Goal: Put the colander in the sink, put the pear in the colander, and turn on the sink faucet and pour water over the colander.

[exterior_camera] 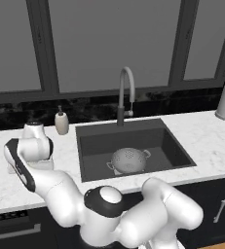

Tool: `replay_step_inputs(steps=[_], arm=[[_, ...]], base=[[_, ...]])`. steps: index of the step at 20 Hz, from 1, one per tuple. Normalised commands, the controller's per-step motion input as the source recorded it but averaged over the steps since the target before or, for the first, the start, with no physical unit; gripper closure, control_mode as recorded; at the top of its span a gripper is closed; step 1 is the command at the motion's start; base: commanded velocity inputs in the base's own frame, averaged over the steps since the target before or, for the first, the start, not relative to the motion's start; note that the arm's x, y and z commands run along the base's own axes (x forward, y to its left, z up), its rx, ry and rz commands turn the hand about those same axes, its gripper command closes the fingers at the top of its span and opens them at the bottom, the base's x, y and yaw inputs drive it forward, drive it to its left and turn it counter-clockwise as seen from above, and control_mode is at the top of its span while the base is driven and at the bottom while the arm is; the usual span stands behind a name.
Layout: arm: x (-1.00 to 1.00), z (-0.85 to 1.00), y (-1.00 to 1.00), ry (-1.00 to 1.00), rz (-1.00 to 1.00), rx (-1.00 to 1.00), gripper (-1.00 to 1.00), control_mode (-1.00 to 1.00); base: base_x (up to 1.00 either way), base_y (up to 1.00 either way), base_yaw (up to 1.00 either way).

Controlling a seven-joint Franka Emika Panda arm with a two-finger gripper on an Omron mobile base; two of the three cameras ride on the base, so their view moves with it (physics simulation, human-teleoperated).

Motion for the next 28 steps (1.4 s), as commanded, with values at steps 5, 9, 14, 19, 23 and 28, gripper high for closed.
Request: replay_step_inputs(steps=[5,9,14,19,23,28], arm=[[-0.38,0.40,-0.85,-0.03,0.06,0.00,1.00,-1.00],[-0.45,0.39,-0.93,-0.06,0.04,0.00,1.00,-1.00],[-0.55,0.41,-0.94,-0.09,0.01,0.00,1.00,-1.00],[-0.40,0.37,-1.00,-0.04,0.00,0.02,1.00,-1.00],[-0.35,0.33,-1.00,-0.01,0.00,0.07,1.00,-1.00],[-0.32,0.22,-1.00,-0.15,0.00,0.14,1.00,-1.00]], base=[[0.00,0.00,0.00],[0.00,0.00,0.00],[0.00,0.00,0.00],[0.00,0.00,0.00],[0.00,0.00,0.00],[0.00,0.00,0.00]])
